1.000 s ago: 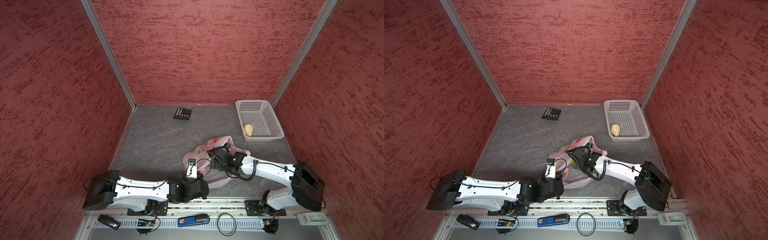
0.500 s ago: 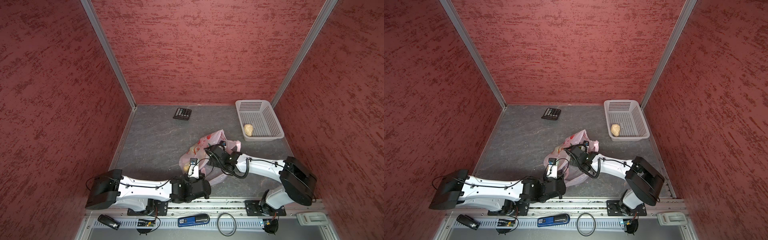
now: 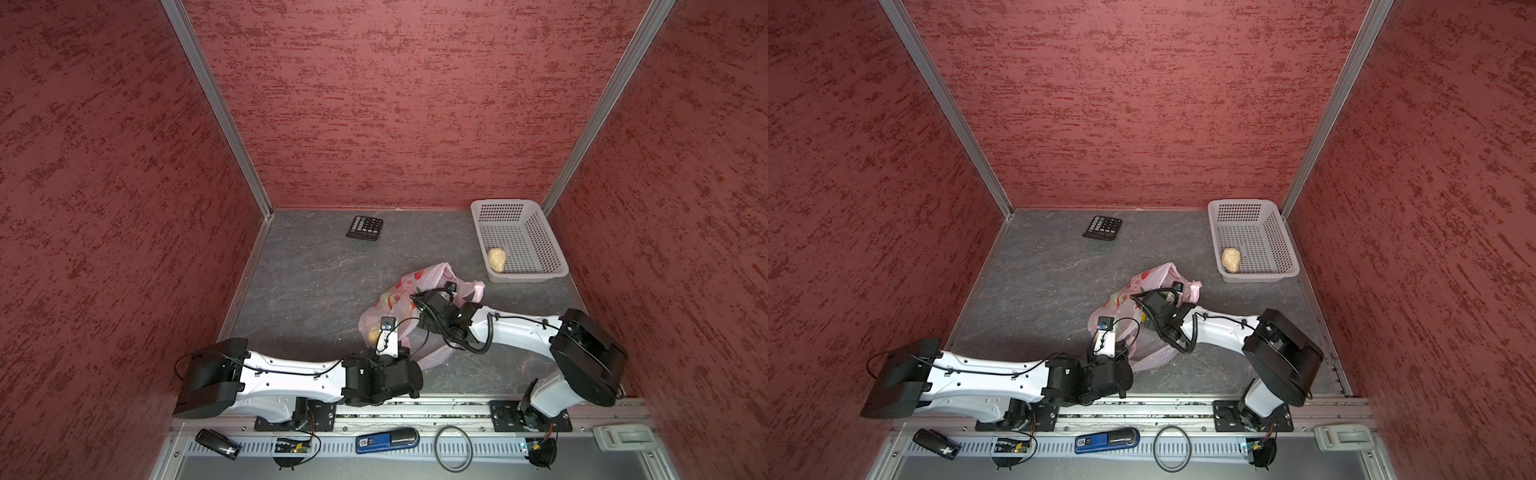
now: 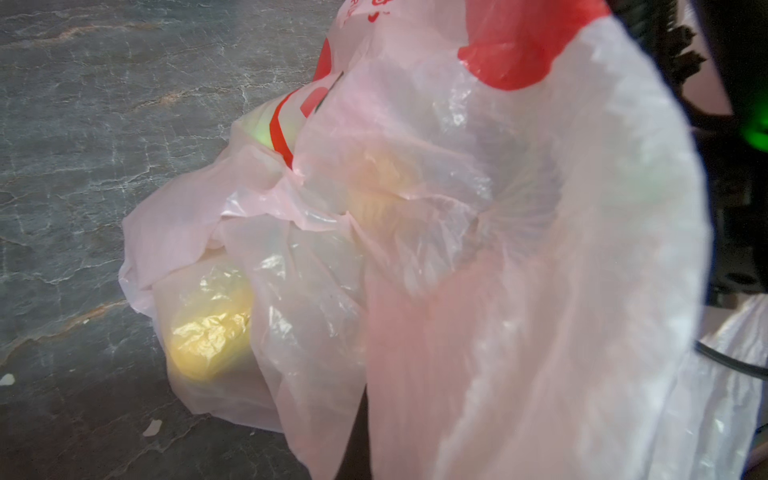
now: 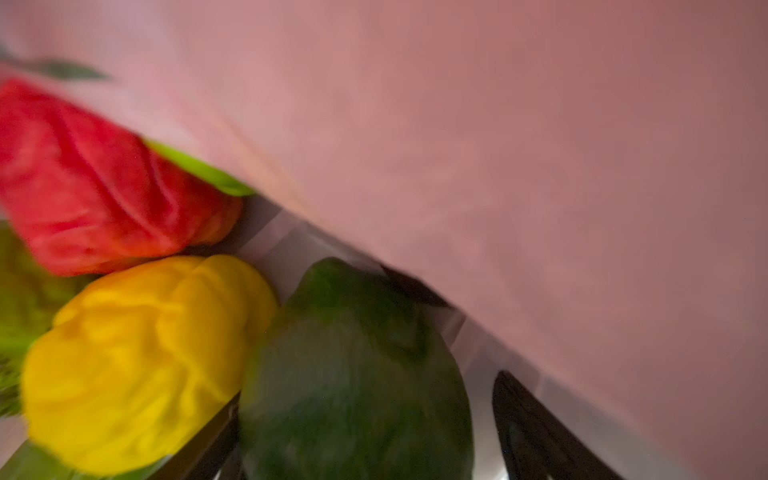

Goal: Untie the knot of the plastic bag and take out the fruit
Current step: 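Grasp the dark green fruit inside the bag with the right gripper, then lift the dark green fruit out and carry it over the basket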

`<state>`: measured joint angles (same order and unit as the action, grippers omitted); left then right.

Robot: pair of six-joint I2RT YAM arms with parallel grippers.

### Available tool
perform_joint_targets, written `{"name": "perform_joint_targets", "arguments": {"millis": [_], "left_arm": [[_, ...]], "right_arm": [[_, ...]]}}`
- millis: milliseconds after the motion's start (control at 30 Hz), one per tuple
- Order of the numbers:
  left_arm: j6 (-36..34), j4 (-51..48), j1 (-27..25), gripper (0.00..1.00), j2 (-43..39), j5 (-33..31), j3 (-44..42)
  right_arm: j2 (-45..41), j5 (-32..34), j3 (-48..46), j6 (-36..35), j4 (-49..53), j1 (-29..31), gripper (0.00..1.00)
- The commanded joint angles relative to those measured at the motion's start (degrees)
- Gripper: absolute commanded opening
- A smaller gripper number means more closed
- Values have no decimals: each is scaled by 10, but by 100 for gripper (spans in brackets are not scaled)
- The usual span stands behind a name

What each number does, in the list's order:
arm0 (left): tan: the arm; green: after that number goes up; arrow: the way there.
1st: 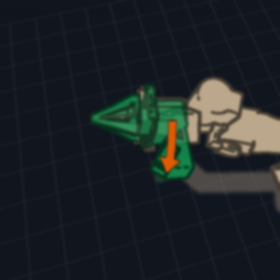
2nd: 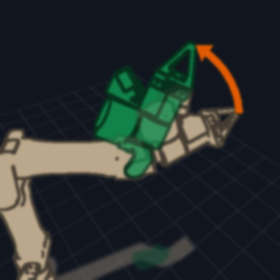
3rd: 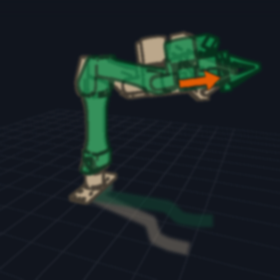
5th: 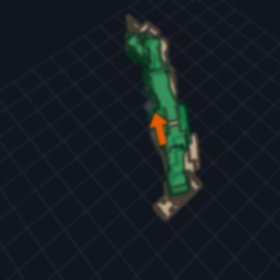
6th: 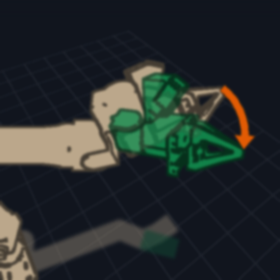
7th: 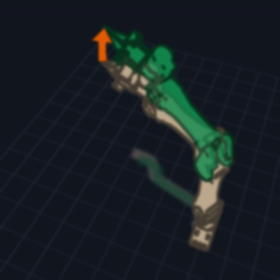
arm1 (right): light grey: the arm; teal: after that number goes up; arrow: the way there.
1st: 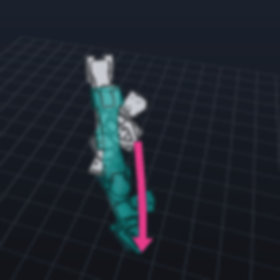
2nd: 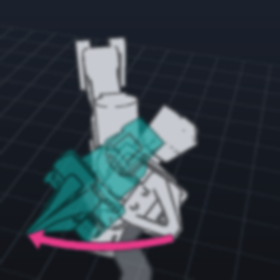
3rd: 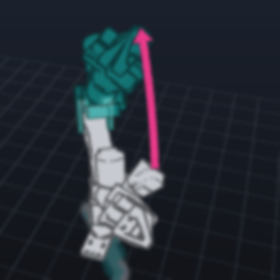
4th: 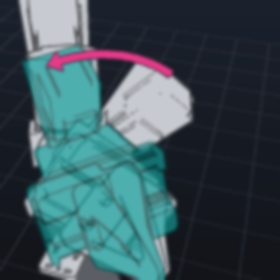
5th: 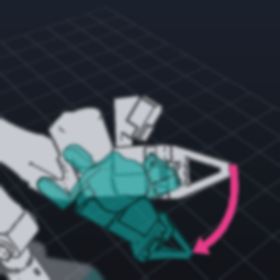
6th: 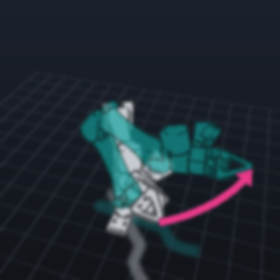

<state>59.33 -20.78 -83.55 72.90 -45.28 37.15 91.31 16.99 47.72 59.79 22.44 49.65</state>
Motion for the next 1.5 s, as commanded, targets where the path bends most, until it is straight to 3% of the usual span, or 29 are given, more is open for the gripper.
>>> {"name": "perform_joint_targets", "arguments": {"millis": [0, 133, 300, 667, 1033, 1467], "left_arm": [[-2, -13, -1, 0, 3, -12, 9], [1, -25, 1, 0, 0, -19, 9], [-8, -25, 18, 0, -3, -34, 5], [-97, 47, 80, 0, -34, -29, -17], [-82, 27, 81, 0, -55, -29, -23], [-80, 19, 71, 0, -63, -31, -23]], "right_arm": [[22, 24, 10, 22, -6, -9, 78], [15, 18, 10, 12, -22, -8, 60], [-10, -2, 9, -14, -35, -6, 50], [-95, -70, -8, -45, -68, 18, 45], [-154, -95, 55, -57, 6, 46, 44], [-192, -88, 233, -105, 151, 51, 43]]}}
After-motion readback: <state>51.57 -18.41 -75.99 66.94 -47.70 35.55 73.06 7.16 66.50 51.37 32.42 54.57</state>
